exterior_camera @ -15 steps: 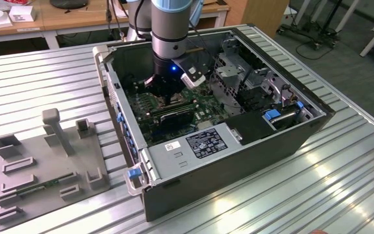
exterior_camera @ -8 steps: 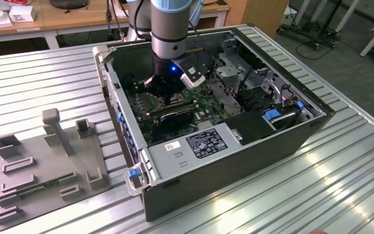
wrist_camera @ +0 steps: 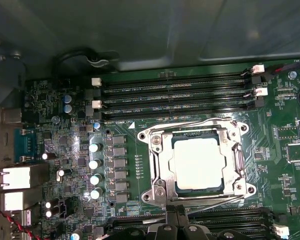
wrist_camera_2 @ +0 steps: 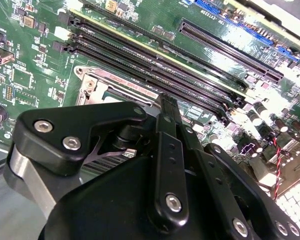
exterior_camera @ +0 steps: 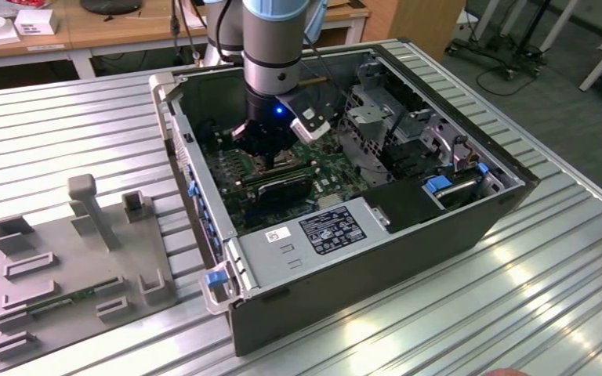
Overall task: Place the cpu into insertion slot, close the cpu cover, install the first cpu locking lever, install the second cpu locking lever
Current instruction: 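Install the second cpu locking lever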
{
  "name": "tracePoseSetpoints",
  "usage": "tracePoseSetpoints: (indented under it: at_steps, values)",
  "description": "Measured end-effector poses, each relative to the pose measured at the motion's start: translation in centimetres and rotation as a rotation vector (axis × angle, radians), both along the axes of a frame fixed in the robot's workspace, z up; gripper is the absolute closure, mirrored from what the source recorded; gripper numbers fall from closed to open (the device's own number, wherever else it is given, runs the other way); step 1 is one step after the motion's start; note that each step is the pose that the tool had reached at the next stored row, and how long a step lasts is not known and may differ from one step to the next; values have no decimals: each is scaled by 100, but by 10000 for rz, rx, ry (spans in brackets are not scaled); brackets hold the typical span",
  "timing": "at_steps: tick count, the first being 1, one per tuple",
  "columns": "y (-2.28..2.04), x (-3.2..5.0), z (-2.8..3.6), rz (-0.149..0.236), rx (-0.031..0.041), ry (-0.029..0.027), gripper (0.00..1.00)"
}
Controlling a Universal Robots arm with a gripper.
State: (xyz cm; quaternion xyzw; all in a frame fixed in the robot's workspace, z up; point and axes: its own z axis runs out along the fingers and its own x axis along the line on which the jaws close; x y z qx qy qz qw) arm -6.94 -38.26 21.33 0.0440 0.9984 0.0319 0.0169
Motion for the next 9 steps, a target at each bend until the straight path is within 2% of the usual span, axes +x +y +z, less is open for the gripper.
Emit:
tracePoseSetpoints:
  at_steps: [4,6,9]
  values:
    - [0,-1,-1,-1,1,0,89]
    - [0,-73,-16,0,1,-18,89]
    - [0,-86,-16,1,-2,-16,89]
